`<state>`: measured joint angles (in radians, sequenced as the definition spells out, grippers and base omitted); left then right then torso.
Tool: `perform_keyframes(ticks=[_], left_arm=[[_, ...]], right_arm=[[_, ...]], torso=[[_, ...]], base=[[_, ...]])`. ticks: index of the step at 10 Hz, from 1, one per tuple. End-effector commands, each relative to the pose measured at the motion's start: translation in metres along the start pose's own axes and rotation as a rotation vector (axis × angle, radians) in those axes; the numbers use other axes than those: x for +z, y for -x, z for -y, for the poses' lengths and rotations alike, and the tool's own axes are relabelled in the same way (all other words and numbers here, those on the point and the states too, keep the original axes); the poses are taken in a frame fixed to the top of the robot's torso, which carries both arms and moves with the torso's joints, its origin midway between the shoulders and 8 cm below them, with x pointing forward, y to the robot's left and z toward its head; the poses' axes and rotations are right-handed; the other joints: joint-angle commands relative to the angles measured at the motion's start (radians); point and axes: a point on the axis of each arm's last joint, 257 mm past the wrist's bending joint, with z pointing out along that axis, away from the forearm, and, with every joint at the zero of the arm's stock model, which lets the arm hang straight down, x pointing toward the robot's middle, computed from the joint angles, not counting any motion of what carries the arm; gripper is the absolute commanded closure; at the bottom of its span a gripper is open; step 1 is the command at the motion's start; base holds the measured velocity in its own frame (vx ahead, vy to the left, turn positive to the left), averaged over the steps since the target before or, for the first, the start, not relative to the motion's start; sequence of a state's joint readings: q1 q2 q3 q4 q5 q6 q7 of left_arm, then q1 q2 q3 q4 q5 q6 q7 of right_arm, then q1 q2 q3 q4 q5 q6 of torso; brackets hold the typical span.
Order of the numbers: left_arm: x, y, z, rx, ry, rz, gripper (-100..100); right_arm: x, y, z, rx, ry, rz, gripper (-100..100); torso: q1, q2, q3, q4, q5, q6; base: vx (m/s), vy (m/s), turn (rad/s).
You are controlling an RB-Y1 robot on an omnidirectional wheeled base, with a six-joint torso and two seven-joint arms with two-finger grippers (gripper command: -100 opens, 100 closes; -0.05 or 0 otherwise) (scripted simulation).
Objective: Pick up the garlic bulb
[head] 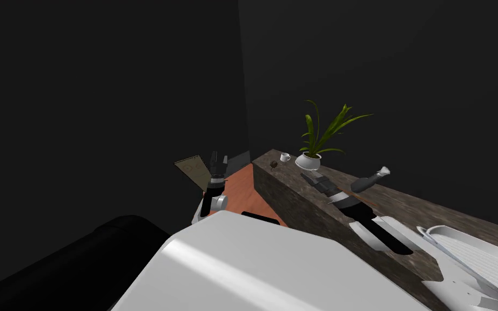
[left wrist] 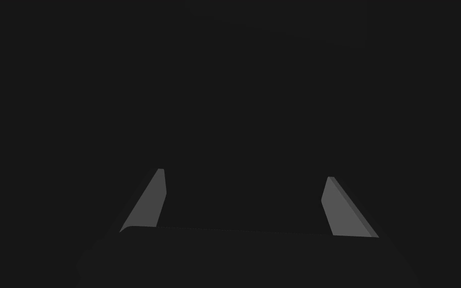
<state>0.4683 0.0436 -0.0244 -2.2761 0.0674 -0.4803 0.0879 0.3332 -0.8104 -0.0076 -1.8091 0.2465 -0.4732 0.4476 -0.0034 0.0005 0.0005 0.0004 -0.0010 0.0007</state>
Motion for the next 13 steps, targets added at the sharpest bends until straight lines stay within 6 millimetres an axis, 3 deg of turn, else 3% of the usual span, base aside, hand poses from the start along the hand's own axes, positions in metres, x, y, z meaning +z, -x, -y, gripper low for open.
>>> perform_keyframes(ticks=[1, 8, 13], left_arm=[[0.0, 0.0, 0.0, 0.0, 0.0, 0.0, 0], [0.0, 0.0, 0.0, 0.0, 0.0, 0.0, 0], [0.0, 0.0, 0.0, 0.0, 0.0, 0.0, 0]], right_arm=[[-0.003, -0.011, 0.012, -0.097, 0.009, -0.057, -100], [-0.021, -0.032, 0.055, -0.391, 0.069, -0.246, -100], [-0.048, -0.051, 0.099, -0.627, 0.129, -0.423, -100]], torso=[[0.0, 0.0, 0.0, 0.0, 0.0, 0.0], [0.002, -0.002, -0.001, 0.0, 0.001, -0.001], [0.004, -0.004, -0.002, -0.001, 0.001, 0.0]], base=[[-0.05, -0.017, 0.196], [-0.031, 0.0, 0.159], [0.003, 0.027, 0.175]])
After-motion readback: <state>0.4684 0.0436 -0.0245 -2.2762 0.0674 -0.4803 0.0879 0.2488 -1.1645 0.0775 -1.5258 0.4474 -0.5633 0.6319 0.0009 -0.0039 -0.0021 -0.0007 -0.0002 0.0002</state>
